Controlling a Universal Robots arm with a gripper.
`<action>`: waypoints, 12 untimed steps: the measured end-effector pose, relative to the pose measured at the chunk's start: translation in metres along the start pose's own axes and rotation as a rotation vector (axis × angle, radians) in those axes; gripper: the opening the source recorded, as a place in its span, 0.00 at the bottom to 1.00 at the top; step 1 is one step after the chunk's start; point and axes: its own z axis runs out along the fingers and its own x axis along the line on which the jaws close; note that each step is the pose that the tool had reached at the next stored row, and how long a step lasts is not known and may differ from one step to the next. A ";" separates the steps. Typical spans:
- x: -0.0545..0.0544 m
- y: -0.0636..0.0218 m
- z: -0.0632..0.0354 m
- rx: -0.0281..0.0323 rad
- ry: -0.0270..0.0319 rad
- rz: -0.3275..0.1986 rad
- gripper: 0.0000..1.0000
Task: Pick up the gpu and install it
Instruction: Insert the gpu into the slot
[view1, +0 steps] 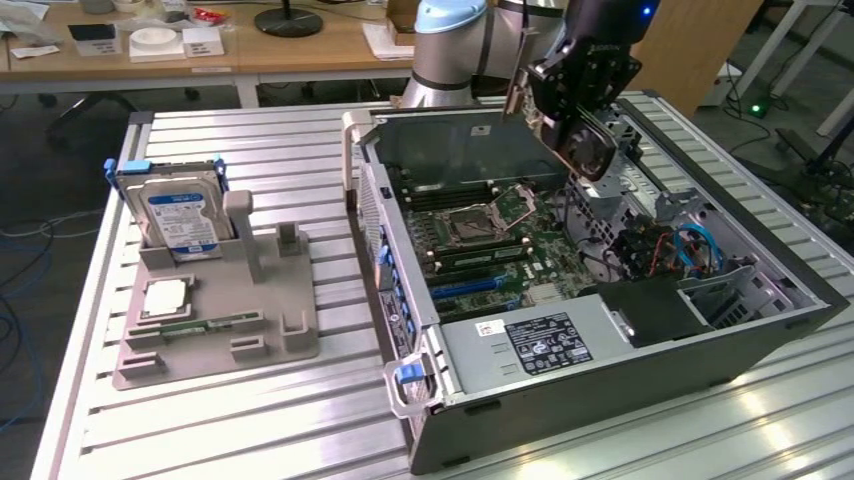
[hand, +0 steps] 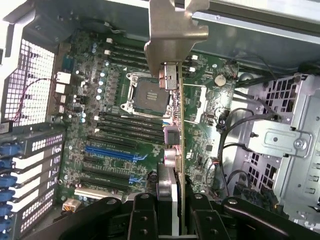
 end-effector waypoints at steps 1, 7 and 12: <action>0.000 0.0000 0.0000 0.0002 -0.0001 -0.008 0.28; 0.000 -0.0001 0.0001 0.0024 -0.0004 -0.087 0.28; 0.000 -0.0001 0.0005 0.0052 -0.0004 -0.140 0.28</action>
